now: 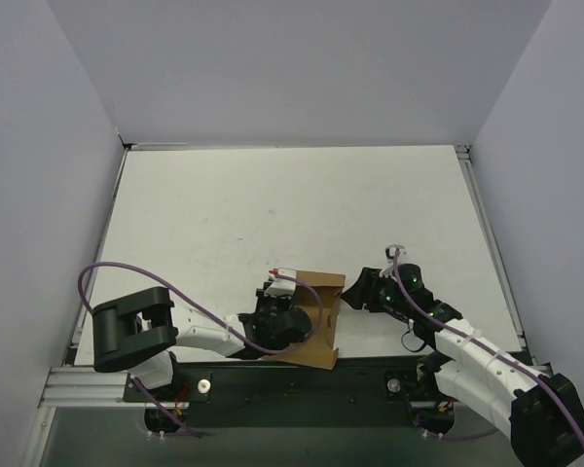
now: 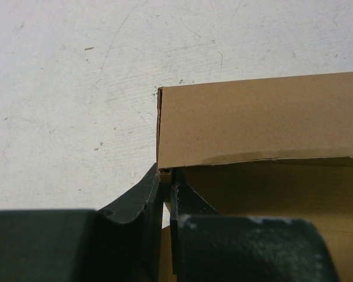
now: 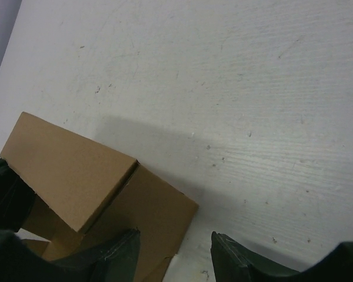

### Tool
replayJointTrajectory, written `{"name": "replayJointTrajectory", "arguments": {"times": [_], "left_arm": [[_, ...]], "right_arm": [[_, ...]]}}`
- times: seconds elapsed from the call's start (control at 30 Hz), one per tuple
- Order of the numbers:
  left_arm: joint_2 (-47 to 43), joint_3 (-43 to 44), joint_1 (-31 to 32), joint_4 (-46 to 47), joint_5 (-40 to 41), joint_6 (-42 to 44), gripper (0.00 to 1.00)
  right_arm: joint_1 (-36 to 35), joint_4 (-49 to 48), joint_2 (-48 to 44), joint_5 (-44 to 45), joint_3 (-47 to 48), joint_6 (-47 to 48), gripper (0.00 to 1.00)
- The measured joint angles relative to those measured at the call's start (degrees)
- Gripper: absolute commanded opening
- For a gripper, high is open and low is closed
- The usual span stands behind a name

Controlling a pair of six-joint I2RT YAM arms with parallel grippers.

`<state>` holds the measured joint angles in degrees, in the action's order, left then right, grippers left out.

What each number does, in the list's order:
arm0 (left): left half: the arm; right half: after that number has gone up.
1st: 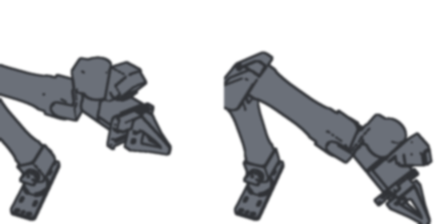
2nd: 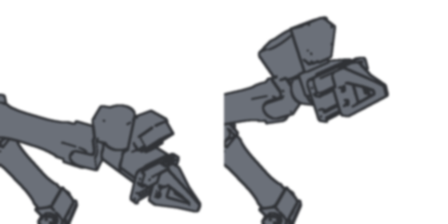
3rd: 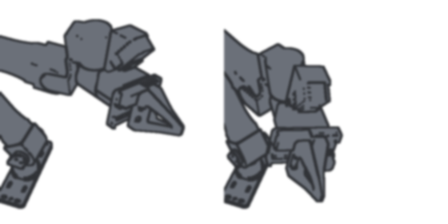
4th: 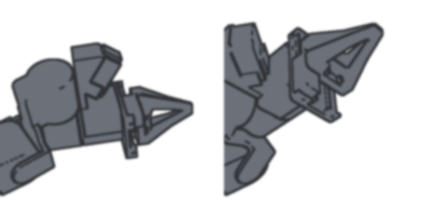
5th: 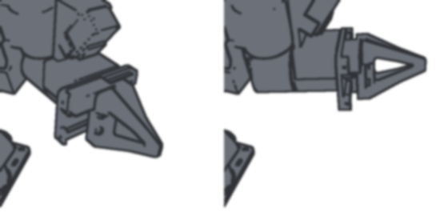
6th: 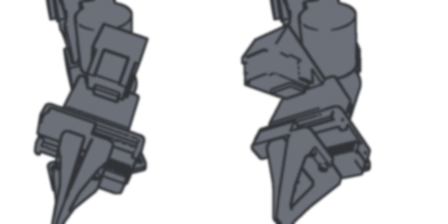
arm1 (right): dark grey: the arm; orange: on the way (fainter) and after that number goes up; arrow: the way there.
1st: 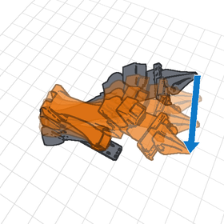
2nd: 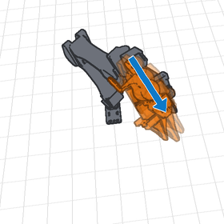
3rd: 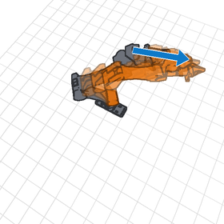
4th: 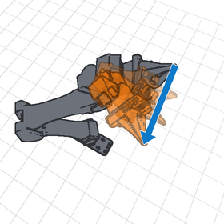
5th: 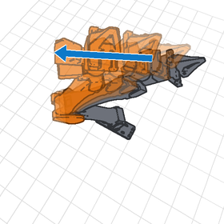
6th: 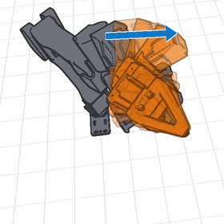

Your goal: Fold the paper box

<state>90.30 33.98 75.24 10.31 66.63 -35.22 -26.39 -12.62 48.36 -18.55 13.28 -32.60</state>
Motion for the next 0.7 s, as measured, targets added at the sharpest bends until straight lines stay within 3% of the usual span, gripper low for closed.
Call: {"name": "replayJointTrajectory", "arguments": {"times": [0.7], "left_arm": [[-4.0,-7.5,-0.4,12.7,-4.0,9.7,0.00]], "right_arm": [[-4.6,-5.4,0.8,-7.5,-2.5,8.1,0.57]]}}
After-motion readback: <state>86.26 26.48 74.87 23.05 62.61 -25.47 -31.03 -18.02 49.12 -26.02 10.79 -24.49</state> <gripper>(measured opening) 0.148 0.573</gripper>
